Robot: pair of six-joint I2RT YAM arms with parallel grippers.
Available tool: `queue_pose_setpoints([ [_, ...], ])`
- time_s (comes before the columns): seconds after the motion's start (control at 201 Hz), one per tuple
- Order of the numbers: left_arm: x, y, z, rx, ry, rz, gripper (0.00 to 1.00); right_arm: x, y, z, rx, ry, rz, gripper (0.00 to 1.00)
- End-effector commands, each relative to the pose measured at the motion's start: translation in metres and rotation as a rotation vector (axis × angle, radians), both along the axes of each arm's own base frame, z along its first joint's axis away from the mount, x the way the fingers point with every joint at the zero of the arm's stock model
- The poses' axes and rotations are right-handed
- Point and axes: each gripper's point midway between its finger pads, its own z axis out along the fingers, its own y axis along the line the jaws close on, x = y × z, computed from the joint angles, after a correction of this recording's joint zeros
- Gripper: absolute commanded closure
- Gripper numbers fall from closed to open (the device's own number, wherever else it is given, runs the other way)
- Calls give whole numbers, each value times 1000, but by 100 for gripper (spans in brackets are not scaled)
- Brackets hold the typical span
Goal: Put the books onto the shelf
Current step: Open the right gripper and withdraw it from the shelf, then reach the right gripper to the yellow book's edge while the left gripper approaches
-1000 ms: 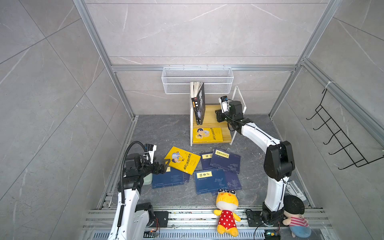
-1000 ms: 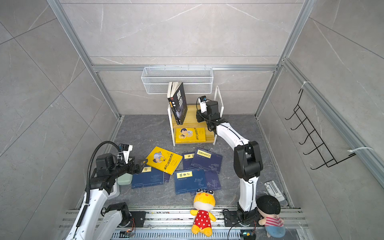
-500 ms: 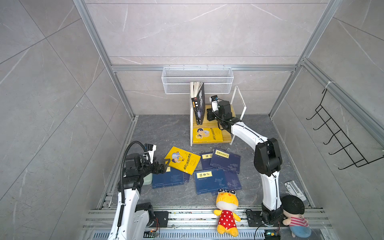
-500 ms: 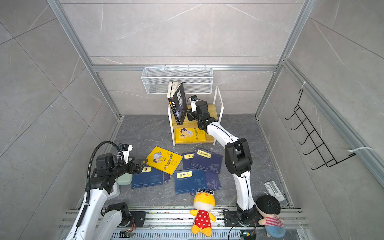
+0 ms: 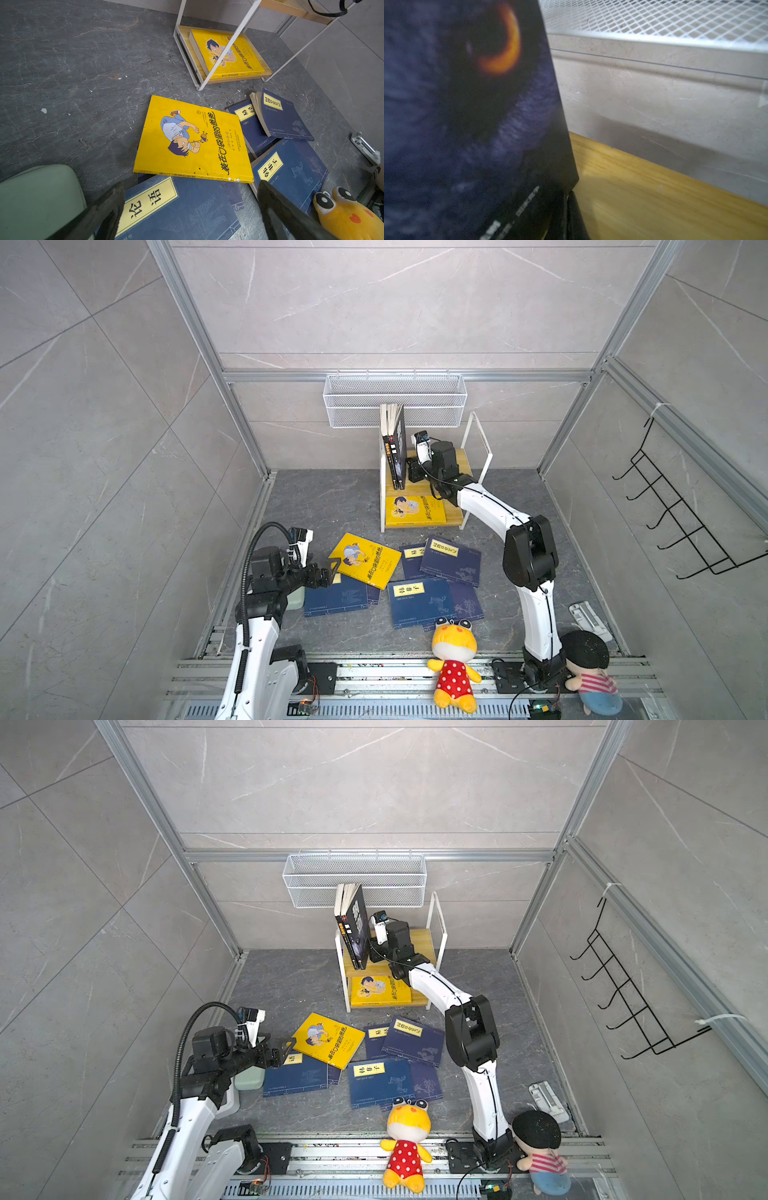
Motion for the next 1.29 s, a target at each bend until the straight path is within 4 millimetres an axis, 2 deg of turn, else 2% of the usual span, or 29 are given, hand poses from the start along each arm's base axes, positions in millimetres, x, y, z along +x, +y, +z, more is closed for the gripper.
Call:
queue_pose_setpoints([
  [0.0, 2, -5, 11, -12, -40, -25, 0, -5, 16, -21, -18, 49, 59, 99],
  [0.164, 1, -6, 10, -11, -34, -28, 0, -5, 20, -22, -33, 57, 69, 99],
  [0.319, 2, -5, 11, -8, -43, -24, 0, -8, 13, -12, -55, 42, 46, 96],
  [0.418, 1, -6, 10, -9, -36, -29, 0, -11, -1, -7, -81, 39, -1, 93],
  [0.652, 0, -7, 11, -12, -37, -30, 0, -34, -32, 21, -88, 4, -76, 88],
  [0.827, 1, -6, 12, -12, -44, -18, 0, -67, -47, 41, -51, 4, -79, 86],
  [1.006, 7, -5, 17, -33, -31, 9, 0, -120, -62, 51, 42, 60, -100, 76],
  [1.15, 12, -5, 18, -43, -7, 17, 0, -165, -63, 38, 89, 111, -120, 65],
  [1.29, 20, -4, 22, -61, 18, 30, 0, -207, -49, 19, 145, 177, -117, 54],
])
